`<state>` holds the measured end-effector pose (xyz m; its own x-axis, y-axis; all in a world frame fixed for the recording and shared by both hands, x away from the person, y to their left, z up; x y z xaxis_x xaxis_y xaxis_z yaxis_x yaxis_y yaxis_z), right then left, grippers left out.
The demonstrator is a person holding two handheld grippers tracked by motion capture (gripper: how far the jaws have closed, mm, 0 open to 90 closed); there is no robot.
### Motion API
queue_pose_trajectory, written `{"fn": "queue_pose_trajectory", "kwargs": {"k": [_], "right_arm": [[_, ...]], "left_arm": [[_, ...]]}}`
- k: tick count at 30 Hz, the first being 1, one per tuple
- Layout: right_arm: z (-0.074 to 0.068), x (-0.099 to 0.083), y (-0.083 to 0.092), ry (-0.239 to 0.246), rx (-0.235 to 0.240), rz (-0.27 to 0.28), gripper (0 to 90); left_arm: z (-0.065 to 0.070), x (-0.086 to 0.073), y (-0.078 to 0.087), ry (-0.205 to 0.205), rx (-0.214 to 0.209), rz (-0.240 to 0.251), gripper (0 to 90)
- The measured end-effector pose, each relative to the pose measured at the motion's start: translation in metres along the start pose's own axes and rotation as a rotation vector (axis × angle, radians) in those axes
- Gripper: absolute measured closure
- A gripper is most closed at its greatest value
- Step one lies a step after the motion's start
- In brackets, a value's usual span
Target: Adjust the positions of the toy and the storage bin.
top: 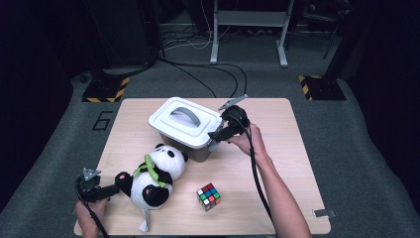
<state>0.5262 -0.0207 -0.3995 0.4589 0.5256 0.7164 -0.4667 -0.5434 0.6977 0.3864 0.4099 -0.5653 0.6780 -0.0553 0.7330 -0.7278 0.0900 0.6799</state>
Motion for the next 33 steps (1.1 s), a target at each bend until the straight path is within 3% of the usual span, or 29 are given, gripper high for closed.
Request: {"fn": "queue_pose_trajectory", "kwargs": {"k": [11,19,22,23,29,31,33], "right_arm": [[-0.003,0.019,-0.023,0.021,0.016,-0.008,3.0],[-0.007,0.034,-0.045,0.06,0.016,-0.023,23.3],[-0.01,0.041,-0.051,0.082,0.005,-0.009,34.9],[-0.01,0.041,-0.052,0.1,-0.006,-0.012,38.3],[-0.013,0.043,-0.064,0.104,-0.014,-0.007,55.0],[-0.014,0.042,-0.066,0.087,-0.01,0.004,60.3],[-0.016,0.042,-0.066,0.122,-0.011,-0.006,65.8]], "left_arm": [[0.0,0.0,0.0,0.0,-0.001,0.0,9.5],[0.0,0.0,0.001,-0.006,-0.002,0.0,9.8],[0.0,0.0,0.001,-0.007,-0.003,0.0,9.8],[0.0,0.0,0.001,-0.008,-0.003,0.0,10.0],[0.0,0.0,0.001,-0.008,-0.003,0.001,10.3],[0.0,0.0,0.001,-0.008,-0.003,0.001,10.4],[0.0,0.0,0.001,-0.011,-0.005,0.0,10.4]]}}
Point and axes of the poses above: each handheld gripper's, and its own axes: y roughly backward along the jaws, x roughly out of its top, z roughly to its right, the point moved 5 cm from there along -y, roughly forward along the jaws, and after that the axes turned 1 degree about -x, right-handed, at the moved point
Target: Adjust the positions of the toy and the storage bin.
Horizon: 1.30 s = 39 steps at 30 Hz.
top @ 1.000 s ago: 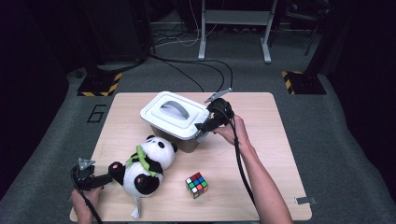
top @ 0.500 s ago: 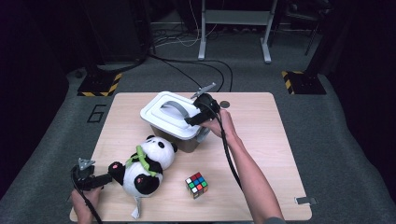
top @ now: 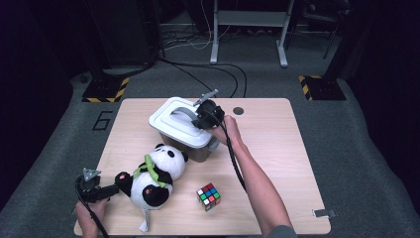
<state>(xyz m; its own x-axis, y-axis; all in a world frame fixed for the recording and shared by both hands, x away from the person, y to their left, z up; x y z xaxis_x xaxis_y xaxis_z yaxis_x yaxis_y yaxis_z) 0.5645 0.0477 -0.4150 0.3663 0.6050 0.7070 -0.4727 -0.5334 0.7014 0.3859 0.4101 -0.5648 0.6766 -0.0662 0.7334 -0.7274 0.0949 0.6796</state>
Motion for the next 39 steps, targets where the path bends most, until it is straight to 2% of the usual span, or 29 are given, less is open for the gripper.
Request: {"fn": "queue_pose_trajectory", "kwargs": {"k": [5,11,14,15,24,34,39], "right_arm": [[0.001,-0.001,0.001,-0.017,-0.005,-0.001,66.6],[0.003,-0.002,0.003,-0.013,-0.024,-0.004,67.1],[0.004,-0.004,0.004,-0.024,-0.03,0.001,67.3],[0.005,-0.007,0.006,-0.051,-0.028,0.006,67.3],[0.001,-0.007,0.001,-0.054,-0.035,0.002,67.2],[-0.004,-0.007,0.0,-0.079,-0.091,-0.016,67.6],[0.001,-0.01,0.003,-0.086,-0.117,-0.023,67.6]], "left_arm": [[0.0,0.0,0.0,0.002,0.003,0.002,11.1],[0.0,0.0,0.0,0.002,0.003,0.002,11.3],[0.0,0.0,0.0,0.003,0.009,0.004,11.6],[0.0,0.0,0.0,0.004,0.007,0.004,11.6],[0.0,0.0,0.0,0.004,0.011,0.006,12.4],[0.0,0.0,0.0,0.004,0.009,0.007,12.9],[0.0,0.0,0.001,0.005,0.008,0.003,13.1]]}}
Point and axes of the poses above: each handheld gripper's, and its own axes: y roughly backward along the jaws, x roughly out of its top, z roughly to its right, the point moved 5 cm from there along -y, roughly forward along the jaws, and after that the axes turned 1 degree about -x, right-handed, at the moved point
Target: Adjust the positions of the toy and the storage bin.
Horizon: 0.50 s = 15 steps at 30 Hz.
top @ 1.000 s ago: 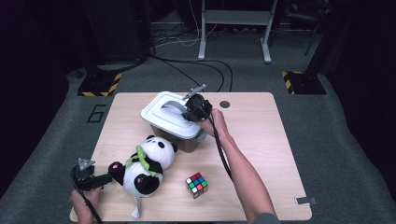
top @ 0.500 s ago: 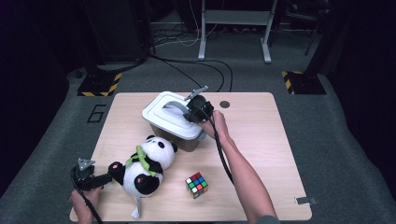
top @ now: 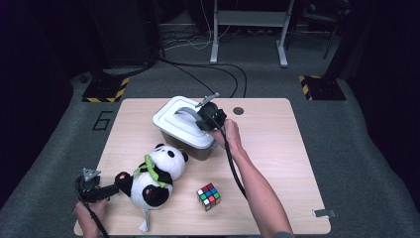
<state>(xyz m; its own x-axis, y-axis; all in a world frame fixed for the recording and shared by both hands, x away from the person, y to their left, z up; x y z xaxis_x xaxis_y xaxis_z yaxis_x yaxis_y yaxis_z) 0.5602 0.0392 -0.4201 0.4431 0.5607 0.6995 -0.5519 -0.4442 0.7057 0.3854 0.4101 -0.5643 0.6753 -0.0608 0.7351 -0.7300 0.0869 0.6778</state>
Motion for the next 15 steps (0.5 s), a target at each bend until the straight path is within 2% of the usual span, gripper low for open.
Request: {"fn": "queue_pose_trajectory", "kwargs": {"k": [15], "right_arm": [[0.02,-0.016,0.012,-0.059,-0.038,-0.007,67.6]], "left_arm": [[0.0,0.0,0.0,-0.001,0.0,0.005,13.3]]}}
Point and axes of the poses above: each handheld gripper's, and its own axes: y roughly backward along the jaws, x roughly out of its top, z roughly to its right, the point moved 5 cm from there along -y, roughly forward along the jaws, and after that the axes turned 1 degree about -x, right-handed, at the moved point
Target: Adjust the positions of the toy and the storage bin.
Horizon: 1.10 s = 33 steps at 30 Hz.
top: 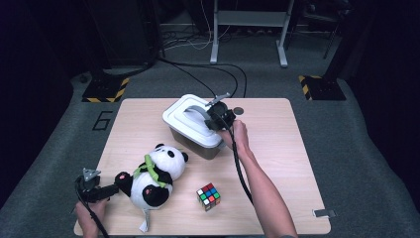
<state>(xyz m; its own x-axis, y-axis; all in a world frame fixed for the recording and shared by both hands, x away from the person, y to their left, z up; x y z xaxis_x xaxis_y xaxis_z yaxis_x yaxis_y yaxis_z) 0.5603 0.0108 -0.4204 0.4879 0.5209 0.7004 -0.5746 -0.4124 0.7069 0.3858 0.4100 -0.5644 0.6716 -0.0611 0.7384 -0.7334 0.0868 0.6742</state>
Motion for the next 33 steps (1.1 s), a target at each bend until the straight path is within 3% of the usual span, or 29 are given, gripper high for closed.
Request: {"fn": "queue_pose_trajectory", "kwargs": {"k": [8,14,16,21,33], "right_arm": [[0.014,-0.009,0.007,-0.007,-0.028,0.009,67.6],[0.023,-0.019,0.015,-0.058,-0.05,0.01,67.6],[0.027,-0.022,0.018,-0.053,-0.052,0.012,67.6],[0.034,-0.03,0.024,-0.099,-0.068,0.019,67.6],[0.052,-0.052,0.042,-0.157,-0.109,0.024,67.6]], "left_arm": [[0.0,0.0,0.0,0.0,0.003,0.0,13.4],[0.0,0.0,0.0,0.0,0.002,0.0,13.5],[0.0,0.0,0.0,-0.001,0.003,0.0,13.5],[0.0,0.0,0.0,0.0,0.006,0.005,13.5],[0.0,0.0,0.0,0.0,0.006,0.005,13.6]]}}
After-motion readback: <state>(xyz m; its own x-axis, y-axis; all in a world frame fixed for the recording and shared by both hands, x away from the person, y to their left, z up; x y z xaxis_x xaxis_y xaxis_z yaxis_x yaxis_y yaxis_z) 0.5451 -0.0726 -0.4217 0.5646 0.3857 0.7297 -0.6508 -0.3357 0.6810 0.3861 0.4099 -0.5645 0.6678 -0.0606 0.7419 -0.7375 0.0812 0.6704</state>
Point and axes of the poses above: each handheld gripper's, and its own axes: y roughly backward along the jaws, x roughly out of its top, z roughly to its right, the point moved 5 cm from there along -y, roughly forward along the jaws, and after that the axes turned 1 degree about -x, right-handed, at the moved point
